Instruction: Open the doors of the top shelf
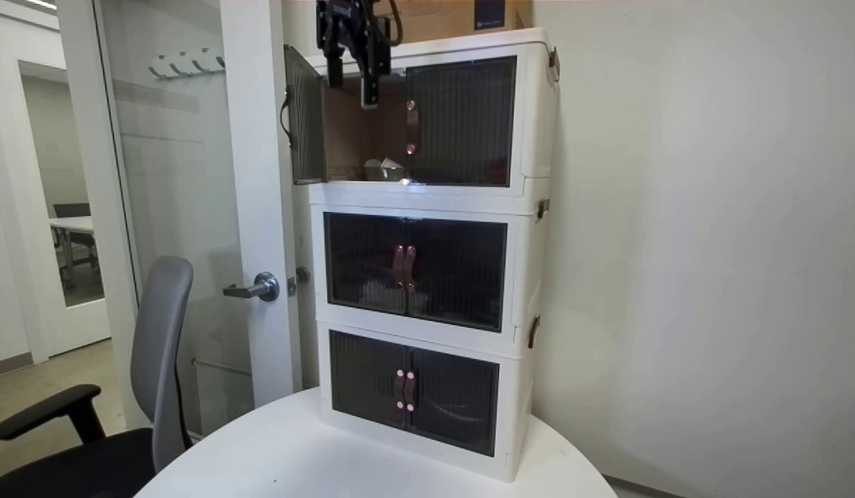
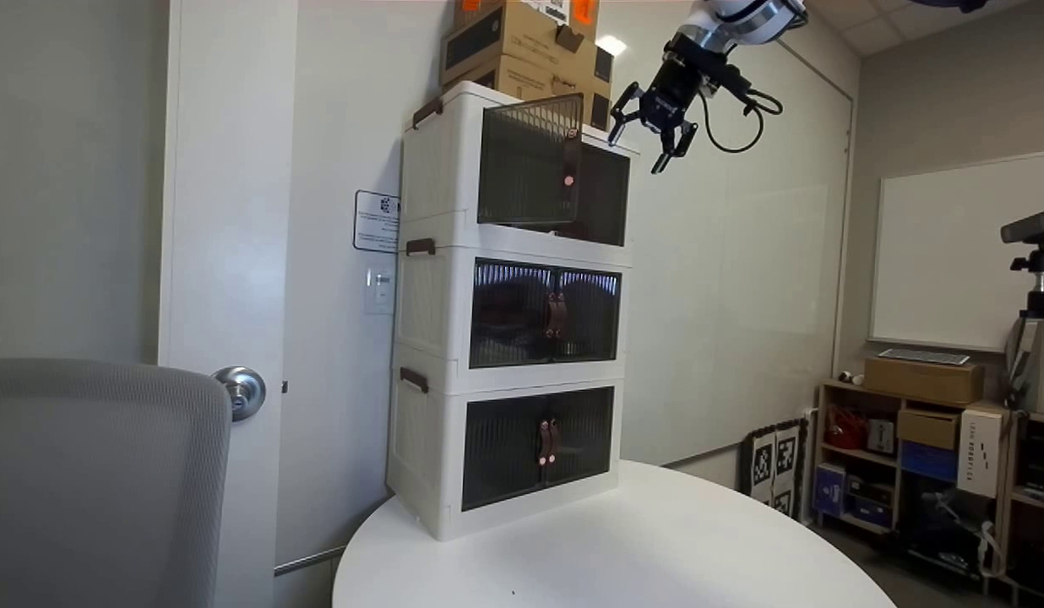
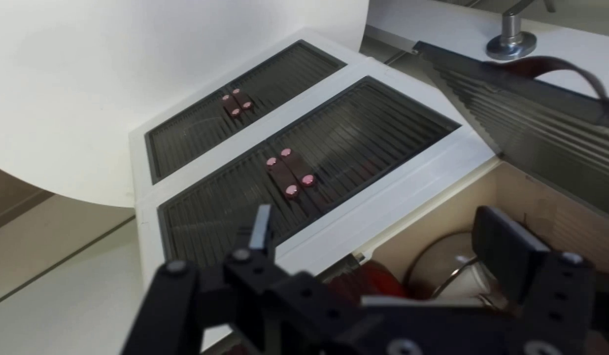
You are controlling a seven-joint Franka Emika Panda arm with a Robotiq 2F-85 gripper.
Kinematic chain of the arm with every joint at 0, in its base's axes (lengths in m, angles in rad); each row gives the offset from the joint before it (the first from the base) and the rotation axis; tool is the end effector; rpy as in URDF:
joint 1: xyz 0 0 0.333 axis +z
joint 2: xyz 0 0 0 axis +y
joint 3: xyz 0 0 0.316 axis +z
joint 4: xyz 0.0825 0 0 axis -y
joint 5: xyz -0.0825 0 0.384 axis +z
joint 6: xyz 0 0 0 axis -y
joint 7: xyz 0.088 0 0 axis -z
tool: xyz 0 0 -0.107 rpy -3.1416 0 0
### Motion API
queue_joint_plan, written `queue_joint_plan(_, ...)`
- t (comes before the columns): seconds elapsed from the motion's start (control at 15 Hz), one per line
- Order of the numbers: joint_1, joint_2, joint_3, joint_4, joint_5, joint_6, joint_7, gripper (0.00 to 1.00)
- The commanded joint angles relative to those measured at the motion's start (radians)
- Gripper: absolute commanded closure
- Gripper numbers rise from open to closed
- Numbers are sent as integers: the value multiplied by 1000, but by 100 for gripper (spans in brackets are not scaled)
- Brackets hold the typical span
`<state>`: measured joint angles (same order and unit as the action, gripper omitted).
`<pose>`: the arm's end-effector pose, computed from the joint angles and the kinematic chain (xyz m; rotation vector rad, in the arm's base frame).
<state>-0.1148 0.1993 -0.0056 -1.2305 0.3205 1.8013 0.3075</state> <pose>0.6309 -0.0492 0.6985 -2.6821 0.6030 -0.4722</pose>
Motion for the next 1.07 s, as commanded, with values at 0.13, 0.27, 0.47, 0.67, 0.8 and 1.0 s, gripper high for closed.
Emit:
queue_joint_plan(0.13,-1,-33,12,-27,44,19,-115,0)
queue_joint_plan(0.27,15,-25,11,-33,-24,51,-133,0)
queue_joint_plan(0.47,36,-26,15,-83,-90,154,-155,0)
queue_joint_plan(0.67,46,-11,21,-130,-95,337,-174,0)
queue_joint_plan(0.8,49,3,22,-155,-87,466,-196,0)
queue_joint_plan(1.0,40,37,28,-160,-61,593,-258,0)
